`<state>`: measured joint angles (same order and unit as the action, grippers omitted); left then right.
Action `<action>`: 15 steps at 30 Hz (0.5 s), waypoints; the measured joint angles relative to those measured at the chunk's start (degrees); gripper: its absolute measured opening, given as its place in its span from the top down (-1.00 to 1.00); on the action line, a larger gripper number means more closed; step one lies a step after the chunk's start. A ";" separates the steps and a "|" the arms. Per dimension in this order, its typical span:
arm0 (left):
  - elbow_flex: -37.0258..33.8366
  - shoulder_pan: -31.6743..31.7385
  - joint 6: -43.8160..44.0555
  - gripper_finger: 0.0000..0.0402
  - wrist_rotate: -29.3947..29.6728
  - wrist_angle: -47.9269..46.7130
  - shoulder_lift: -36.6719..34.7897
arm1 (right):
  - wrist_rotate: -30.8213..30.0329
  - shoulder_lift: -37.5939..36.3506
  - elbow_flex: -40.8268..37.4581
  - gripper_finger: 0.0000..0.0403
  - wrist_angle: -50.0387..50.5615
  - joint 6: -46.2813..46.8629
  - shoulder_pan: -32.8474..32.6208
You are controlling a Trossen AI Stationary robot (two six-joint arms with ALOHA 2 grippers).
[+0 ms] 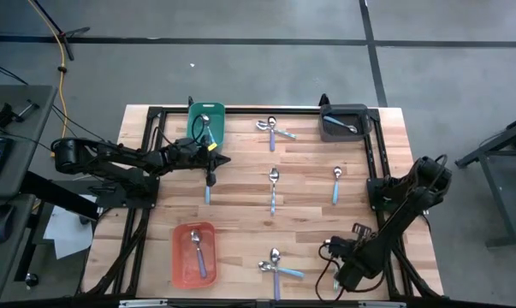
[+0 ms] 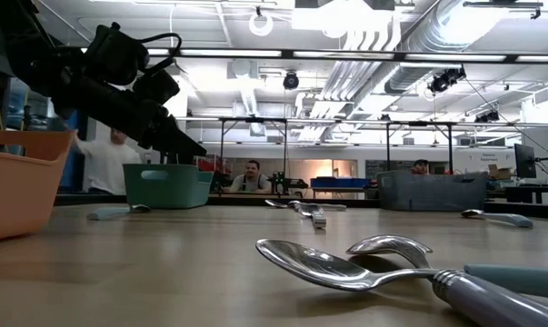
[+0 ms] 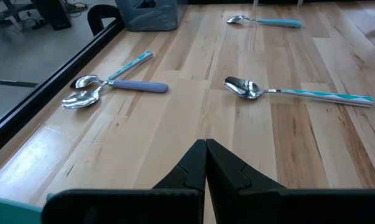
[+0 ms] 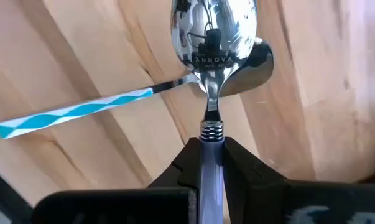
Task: Sort silverware by color (type)
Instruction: Put the violet spoon into the orange bin
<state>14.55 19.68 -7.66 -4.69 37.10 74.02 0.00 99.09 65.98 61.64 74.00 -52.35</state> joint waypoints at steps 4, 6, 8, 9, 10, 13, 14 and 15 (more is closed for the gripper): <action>0.00 0.00 -0.04 1.00 0.15 0.00 0.00 | -4.05 -0.21 3.20 0.92 3.57 -4.57 1.12; 0.00 0.00 -0.05 1.00 0.15 0.00 0.00 | -6.68 -1.02 3.38 0.92 2.49 -8.70 2.87; 0.00 0.00 -0.04 1.00 0.17 0.00 0.00 | -9.04 -2.12 3.13 0.92 0.39 -14.21 5.25; 0.00 0.00 -0.04 1.00 0.19 0.00 0.00 | -9.88 -2.69 2.56 0.92 -1.00 -17.32 6.67; 0.00 0.00 -0.01 1.00 0.20 -0.01 0.00 | -10.66 -3.17 1.98 0.92 -2.15 -20.71 8.17; 0.00 0.00 0.02 1.00 0.20 0.00 0.02 | -12.50 -4.19 0.37 0.92 -7.18 -32.85 13.59; 0.00 0.00 0.02 1.00 0.20 -0.02 0.02 | -13.02 -4.47 -0.21 0.92 -9.26 -37.12 15.59; 0.00 0.00 0.04 1.00 0.21 0.00 0.02 | -13.27 -4.67 -0.92 0.92 -11.69 -41.43 17.65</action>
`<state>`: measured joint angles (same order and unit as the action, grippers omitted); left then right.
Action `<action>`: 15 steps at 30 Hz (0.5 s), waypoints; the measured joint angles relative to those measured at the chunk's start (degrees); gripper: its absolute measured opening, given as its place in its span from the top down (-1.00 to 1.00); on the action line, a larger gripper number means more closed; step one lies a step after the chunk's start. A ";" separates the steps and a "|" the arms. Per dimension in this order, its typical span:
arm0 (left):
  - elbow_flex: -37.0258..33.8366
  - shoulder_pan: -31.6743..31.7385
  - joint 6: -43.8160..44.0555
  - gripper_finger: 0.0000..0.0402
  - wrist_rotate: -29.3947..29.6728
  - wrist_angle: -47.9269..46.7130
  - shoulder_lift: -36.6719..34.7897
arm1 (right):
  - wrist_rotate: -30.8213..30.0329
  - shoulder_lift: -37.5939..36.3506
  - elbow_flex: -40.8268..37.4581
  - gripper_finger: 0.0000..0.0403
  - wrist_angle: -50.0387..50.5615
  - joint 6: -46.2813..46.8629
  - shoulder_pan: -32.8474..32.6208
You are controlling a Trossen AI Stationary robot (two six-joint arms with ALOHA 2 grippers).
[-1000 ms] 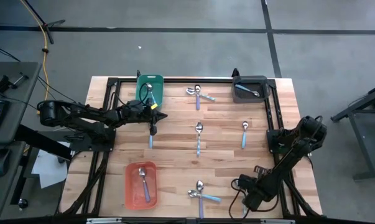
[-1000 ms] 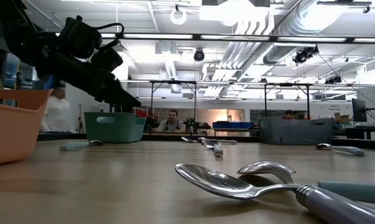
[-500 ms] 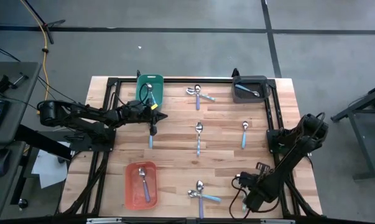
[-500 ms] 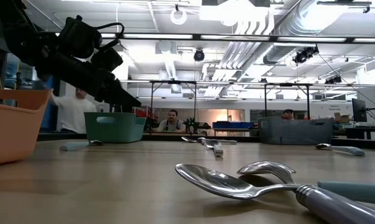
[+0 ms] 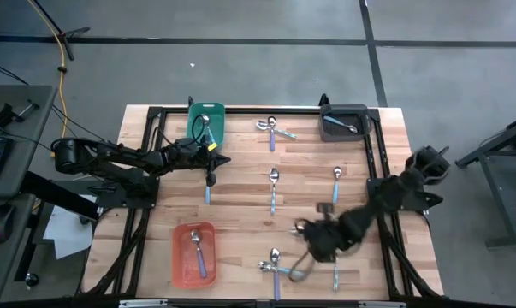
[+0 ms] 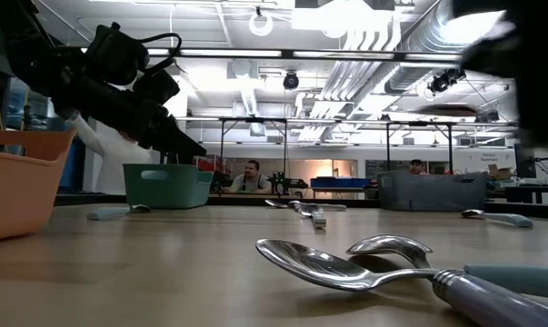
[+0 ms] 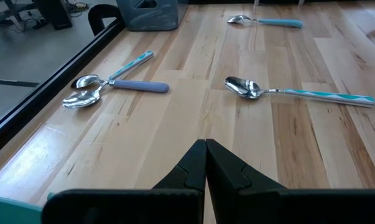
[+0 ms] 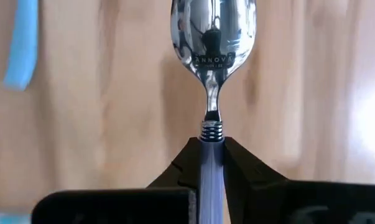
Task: Sort silverware by color (type)
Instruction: Put the violet spoon into the orange bin
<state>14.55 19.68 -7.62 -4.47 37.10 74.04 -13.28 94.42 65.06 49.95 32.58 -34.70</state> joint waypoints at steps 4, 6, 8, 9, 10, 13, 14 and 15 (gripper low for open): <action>0.00 0.00 -0.02 1.00 0.07 0.01 0.00 | 3.87 -0.09 -2.39 0.92 -11.39 -16.52 8.36; 0.00 0.00 -0.04 1.00 0.10 0.00 0.00 | 7.18 -0.09 -3.69 0.92 -16.83 -24.04 12.45; 0.00 0.00 0.13 1.00 0.16 0.00 0.00 | 8.99 -0.09 -4.74 0.92 -21.57 -30.81 16.01; 0.00 0.00 0.68 1.00 0.19 0.06 -0.02 | 9.27 -0.09 -5.11 0.92 -23.45 -33.89 17.65; 0.00 -0.02 1.18 1.00 0.39 0.04 -0.24 | 9.28 -0.09 -5.36 0.92 -25.20 -36.81 19.16; 0.00 -0.02 1.38 1.00 0.75 0.03 -1.95 | 11.45 -0.12 -6.38 0.92 -32.35 -43.62 23.73; 0.00 -0.02 1.40 1.00 0.75 -0.40 -2.67 | 13.43 -0.12 -6.77 0.92 -34.97 -45.34 25.30; 0.00 -0.02 1.38 1.00 0.77 -1.00 -3.61 | 15.57 -0.12 -7.20 0.92 -37.49 -46.60 26.75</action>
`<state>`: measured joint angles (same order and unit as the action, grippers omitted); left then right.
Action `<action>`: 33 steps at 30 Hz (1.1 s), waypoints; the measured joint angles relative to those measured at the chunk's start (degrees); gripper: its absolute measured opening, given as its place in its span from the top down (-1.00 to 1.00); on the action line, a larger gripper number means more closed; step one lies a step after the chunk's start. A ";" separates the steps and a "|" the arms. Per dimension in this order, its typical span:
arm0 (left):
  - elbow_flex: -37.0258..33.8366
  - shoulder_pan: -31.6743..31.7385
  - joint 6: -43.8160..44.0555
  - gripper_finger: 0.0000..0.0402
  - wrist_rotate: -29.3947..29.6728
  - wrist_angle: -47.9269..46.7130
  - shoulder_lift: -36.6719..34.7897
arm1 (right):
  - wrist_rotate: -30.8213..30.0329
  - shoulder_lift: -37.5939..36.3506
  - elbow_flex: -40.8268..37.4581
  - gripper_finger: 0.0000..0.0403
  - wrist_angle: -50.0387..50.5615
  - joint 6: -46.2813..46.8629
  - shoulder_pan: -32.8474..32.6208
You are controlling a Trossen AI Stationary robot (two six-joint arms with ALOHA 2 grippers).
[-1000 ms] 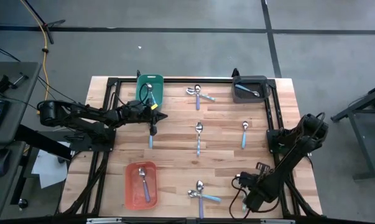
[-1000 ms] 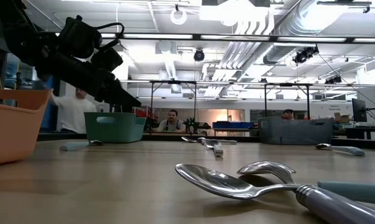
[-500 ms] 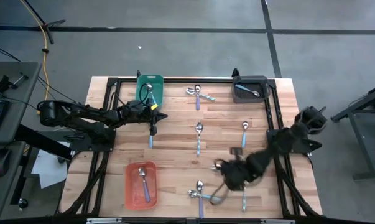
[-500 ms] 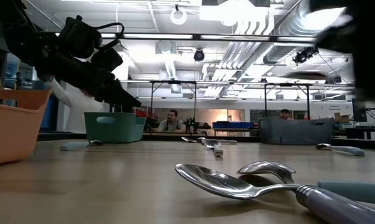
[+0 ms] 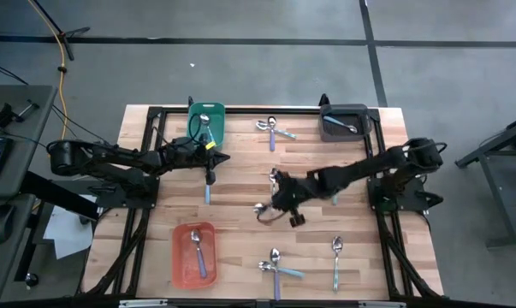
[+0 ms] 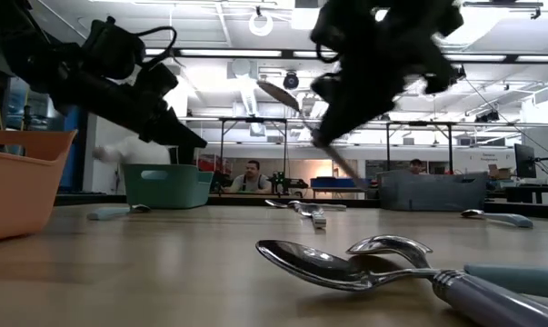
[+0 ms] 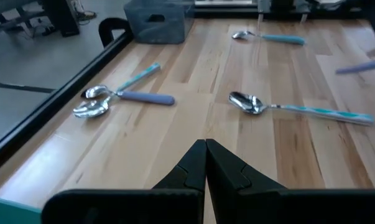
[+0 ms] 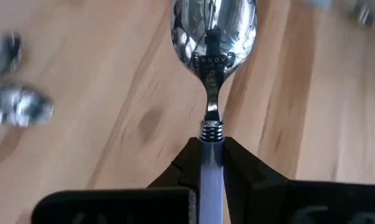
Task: Sort silverware by color (type)
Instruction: Put the violet spoon into the orange bin
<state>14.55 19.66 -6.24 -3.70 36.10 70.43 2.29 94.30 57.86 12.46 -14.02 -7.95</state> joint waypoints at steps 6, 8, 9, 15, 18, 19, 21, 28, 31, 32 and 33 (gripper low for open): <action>-1.36 0.19 -0.40 1.00 0.31 -4.58 -8.29 | 3.14 -0.02 -1.89 0.92 -11.97 0.43 7.68; -3.16 0.20 -0.63 1.00 0.69 -4.63 -11.48 | 2.32 -0.02 -1.89 0.92 -16.01 2.51 9.73; -4.09 0.20 -0.92 1.00 1.10 -4.74 -13.17 | 2.24 -0.02 -1.89 0.92 -17.83 3.72 10.83; -8.91 0.20 -0.90 1.00 3.12 -5.18 -21.88 | 2.24 0.50 -0.46 0.92 -26.67 9.45 16.32; -9.74 0.20 -0.90 1.00 3.10 -5.98 -24.07 | 3.50 2.54 1.71 0.92 -29.52 9.53 17.95; -9.81 0.20 -0.89 1.00 3.10 -6.42 -24.58 | 4.44 3.53 2.62 0.92 -30.21 9.52 18.36; -9.81 0.18 -0.57 1.00 2.91 -6.24 -24.65 | 6.19 5.79 4.51 0.92 -31.73 9.33 18.96; -9.81 0.13 -1.35 0.82 1.39 -4.93 -24.47 | 8.78 13.50 8.96 0.92 -40.83 6.89 20.01; -9.81 0.13 -2.21 0.66 1.35 -3.15 -24.47 | 9.53 15.20 9.27 0.92 -44.03 4.90 20.13; -9.81 0.13 -3.11 0.59 1.01 -2.37 -24.47 | 10.31 15.59 9.27 0.92 -45.24 4.58 20.17; -9.81 0.13 -3.77 0.53 0.28 -1.85 -24.47 | 10.92 15.67 9.27 0.92 -45.69 4.49 20.29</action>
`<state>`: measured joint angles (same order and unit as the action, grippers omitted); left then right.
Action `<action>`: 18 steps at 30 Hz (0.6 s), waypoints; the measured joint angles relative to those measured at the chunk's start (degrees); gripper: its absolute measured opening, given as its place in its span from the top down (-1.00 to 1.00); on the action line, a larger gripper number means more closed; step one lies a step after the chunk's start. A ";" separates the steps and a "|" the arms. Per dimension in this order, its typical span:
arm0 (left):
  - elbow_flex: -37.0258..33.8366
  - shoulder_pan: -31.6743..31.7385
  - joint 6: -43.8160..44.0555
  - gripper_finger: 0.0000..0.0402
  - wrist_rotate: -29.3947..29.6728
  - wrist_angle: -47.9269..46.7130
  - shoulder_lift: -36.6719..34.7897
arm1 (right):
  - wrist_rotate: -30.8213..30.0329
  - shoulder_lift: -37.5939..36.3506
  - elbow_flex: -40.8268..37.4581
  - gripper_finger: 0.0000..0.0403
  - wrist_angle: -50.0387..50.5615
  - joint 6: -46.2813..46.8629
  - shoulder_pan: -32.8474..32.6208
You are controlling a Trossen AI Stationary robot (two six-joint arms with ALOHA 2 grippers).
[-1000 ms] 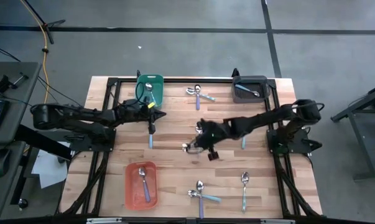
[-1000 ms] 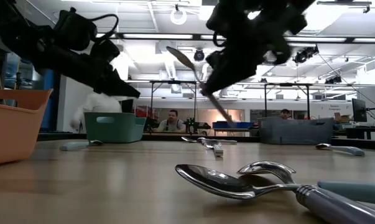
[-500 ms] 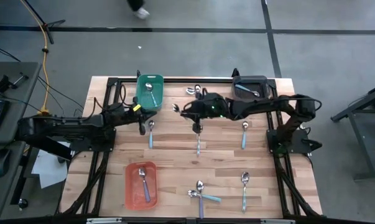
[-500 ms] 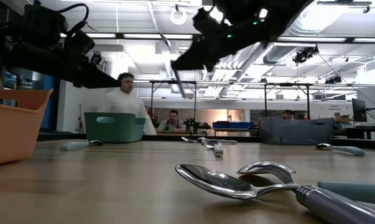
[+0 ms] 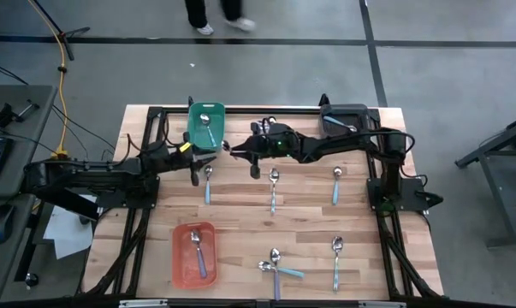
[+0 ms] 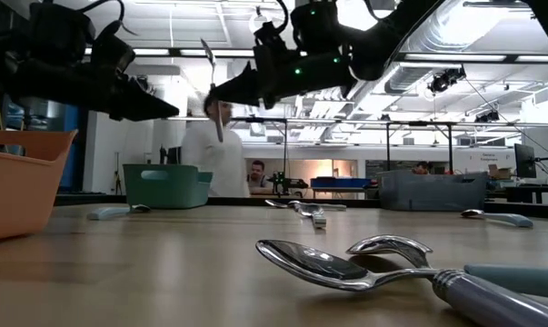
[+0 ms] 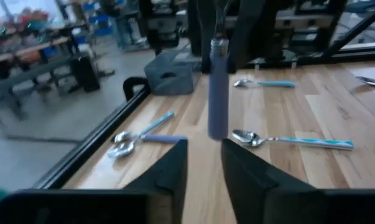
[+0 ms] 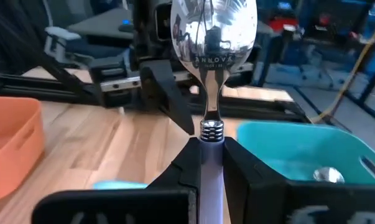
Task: Sort silverware by color (type)
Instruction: Put the violet spoon into the orange bin
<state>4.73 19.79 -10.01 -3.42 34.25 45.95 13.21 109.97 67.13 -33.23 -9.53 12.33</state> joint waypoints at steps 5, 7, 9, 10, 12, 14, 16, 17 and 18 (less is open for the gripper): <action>0.02 -0.04 -2.43 0.21 -6.71 4.57 0.80 | 3.07 -0.02 0.00 0.92 -4.79 -1.51 0.20; 0.02 -0.02 -3.65 0.11 -6.99 6.21 1.41 | 6.65 -0.04 0.00 0.92 -7.60 -1.69 0.46; 0.02 -0.02 -4.41 0.02 -6.99 8.00 1.91 | 8.30 -0.09 0.00 0.92 -9.15 -1.43 0.55; 0.02 -0.02 -4.68 -0.01 -6.99 9.03 2.25 | 8.34 -0.09 0.00 0.92 -9.65 -1.44 0.55; 0.02 -0.02 -5.20 -0.06 -7.21 10.96 3.03 | 8.67 -0.09 0.00 0.92 -10.92 -1.47 0.55; 0.11 -0.02 -5.68 -0.09 -7.39 13.14 4.15 | 10.56 -0.09 0.00 0.92 -11.58 -1.45 0.55; 0.91 -0.02 -5.81 -0.11 -8.35 13.28 5.40 | 11.03 -0.09 0.00 0.92 -11.59 -1.46 0.55; 1.29 -0.04 -5.74 -0.11 -8.92 13.30 6.08 | 11.04 -0.09 0.00 0.92 -11.63 -1.46 0.46; 1.79 -0.09 -5.74 -0.11 -9.73 13.31 7.02 | 11.04 -0.09 0.00 0.92 -11.68 -1.46 0.34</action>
<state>6.52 19.70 -15.75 -13.15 47.56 52.97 24.25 109.89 67.13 -44.91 -10.99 12.67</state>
